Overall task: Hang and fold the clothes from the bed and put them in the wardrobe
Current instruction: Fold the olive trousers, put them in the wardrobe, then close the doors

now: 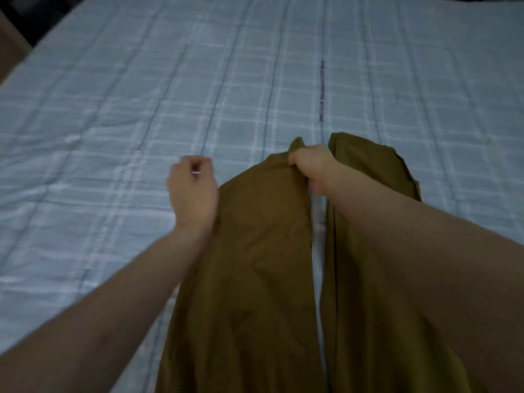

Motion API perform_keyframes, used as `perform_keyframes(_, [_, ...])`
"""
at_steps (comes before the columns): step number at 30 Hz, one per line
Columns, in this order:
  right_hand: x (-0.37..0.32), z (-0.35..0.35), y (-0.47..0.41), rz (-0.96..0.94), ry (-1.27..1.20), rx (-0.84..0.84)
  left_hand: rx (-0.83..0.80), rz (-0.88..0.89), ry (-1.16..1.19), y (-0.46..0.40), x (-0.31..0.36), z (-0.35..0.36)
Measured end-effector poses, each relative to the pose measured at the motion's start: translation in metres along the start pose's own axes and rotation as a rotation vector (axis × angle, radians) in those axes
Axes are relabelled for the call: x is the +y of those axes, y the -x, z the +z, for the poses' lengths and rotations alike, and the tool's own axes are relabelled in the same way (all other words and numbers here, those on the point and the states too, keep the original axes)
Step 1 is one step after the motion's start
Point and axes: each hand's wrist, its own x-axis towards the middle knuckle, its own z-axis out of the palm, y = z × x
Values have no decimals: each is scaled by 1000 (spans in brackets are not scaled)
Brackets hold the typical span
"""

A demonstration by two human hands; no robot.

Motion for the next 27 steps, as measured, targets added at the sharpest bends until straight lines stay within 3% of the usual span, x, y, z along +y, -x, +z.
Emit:
perform_keyframes(1, [-3,-2,3,-19,-107,-54,-7,-128,-79,-22,-1,-2])
perform_keyframes(2, [-6,-4,4,-41,-229,-138,-119,-217,-102,-37,-2,0])
perform_keyframes(4, [-12,-13,12,-100,-479,-356,-420,-266,-75,-54,3,15])
perform_keyframes(6, [-15,-24,19,-148,-572,-502,-678,-348,-48,-57,19,23])
perform_keyframes(8, [-15,-33,22,-145,-563,-514,-931,-467,16,-64,32,19])
perform_keyframes(11, [-14,-50,16,-56,-512,-441,-1196,-440,35,-77,37,8])
perform_keyframes(12, [-15,-54,14,-20,-479,-409,-1190,-424,49,-77,39,6])
perform_keyframes(14, [-16,-55,10,-6,-370,-313,-1019,-418,146,-79,43,8])
perform_keyframes(16, [-14,-47,-1,-78,-214,-104,-790,-444,288,-83,49,11])
perform_keyframes(18, [-9,-35,-12,-159,-109,125,-577,-420,271,-93,53,11])
perform_keyframes(20, [-9,-21,-13,-260,-42,330,-463,-395,225,-100,59,13])
perform_keyframes(22, [-10,-6,-6,-360,-36,363,-504,-379,233,-100,69,18])
perform_keyframes(25, [-17,17,22,-356,-234,36,-708,-343,256,-86,94,30])
perform_keyframes(27, [-16,20,31,-328,-194,-61,-896,-383,279,-76,112,33])
